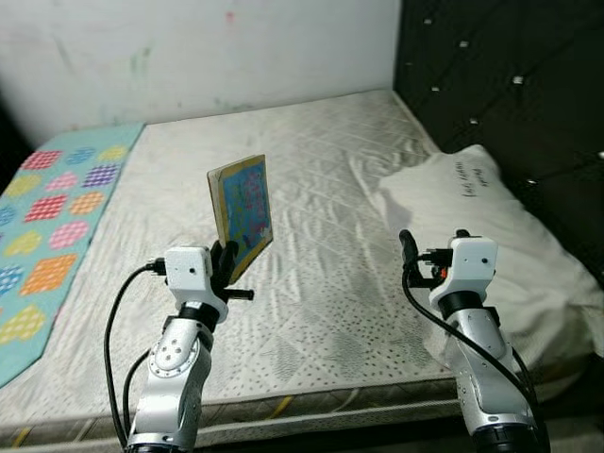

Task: Clean up the room

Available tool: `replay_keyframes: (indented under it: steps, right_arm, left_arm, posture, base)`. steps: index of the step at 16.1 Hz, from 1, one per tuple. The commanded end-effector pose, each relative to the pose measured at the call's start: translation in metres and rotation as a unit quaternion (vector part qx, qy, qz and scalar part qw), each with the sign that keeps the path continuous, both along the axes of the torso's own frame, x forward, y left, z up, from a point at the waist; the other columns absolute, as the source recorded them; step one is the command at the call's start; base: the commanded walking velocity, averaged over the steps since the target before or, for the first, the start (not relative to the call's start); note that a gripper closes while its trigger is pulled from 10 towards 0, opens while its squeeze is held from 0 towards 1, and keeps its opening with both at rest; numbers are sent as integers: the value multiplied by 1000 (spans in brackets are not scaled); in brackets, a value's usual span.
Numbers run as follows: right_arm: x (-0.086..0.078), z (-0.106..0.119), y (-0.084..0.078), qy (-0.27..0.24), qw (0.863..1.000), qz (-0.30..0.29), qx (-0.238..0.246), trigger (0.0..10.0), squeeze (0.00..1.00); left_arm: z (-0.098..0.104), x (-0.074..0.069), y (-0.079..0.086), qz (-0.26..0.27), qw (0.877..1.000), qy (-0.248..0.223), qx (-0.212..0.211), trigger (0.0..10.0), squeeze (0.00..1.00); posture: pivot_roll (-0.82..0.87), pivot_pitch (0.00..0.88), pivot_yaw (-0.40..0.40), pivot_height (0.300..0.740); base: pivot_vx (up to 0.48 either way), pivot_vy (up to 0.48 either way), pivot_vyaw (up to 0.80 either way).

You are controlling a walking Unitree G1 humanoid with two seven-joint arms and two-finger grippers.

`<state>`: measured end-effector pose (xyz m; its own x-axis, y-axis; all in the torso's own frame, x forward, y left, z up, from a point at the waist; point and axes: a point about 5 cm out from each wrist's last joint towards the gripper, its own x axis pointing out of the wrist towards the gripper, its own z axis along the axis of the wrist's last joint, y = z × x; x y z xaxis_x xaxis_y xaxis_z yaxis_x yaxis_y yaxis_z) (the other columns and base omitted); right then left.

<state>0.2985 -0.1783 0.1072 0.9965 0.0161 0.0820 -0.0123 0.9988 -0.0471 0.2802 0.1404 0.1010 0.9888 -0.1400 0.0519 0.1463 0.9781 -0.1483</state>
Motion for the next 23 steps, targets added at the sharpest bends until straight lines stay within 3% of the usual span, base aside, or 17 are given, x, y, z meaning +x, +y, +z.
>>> replay_keyframes:
  steps: [1,10,17,23]
  right_arm:
    - [2,3,7,-6,1000,12,-2,10000,0]
    - [14,14,12,-20,1000,23,-8,10000,0]
    - [12,12,13,-20,999,23,-11,10000,0]
    - [14,13,13,-21,999,25,-15,10000,0]
  left_arm:
    - [9,4,6,13,1000,-18,6,10000,0]
    - [15,3,4,17,999,-30,10,10000,0]
    - [15,3,-1,1,999,-35,-3,10000,0]
    - [16,1,-1,-4,999,-39,-5,10000,0]
  posture:
    - [-224,0,151,740]
    - [-205,0,133,740]
    - [-210,0,131,740]
    - [-206,0,127,740]
  base:
    - [0,0,-800]
    - [0,0,-800]
    - [0,0,-780]
    - [0,0,-79]
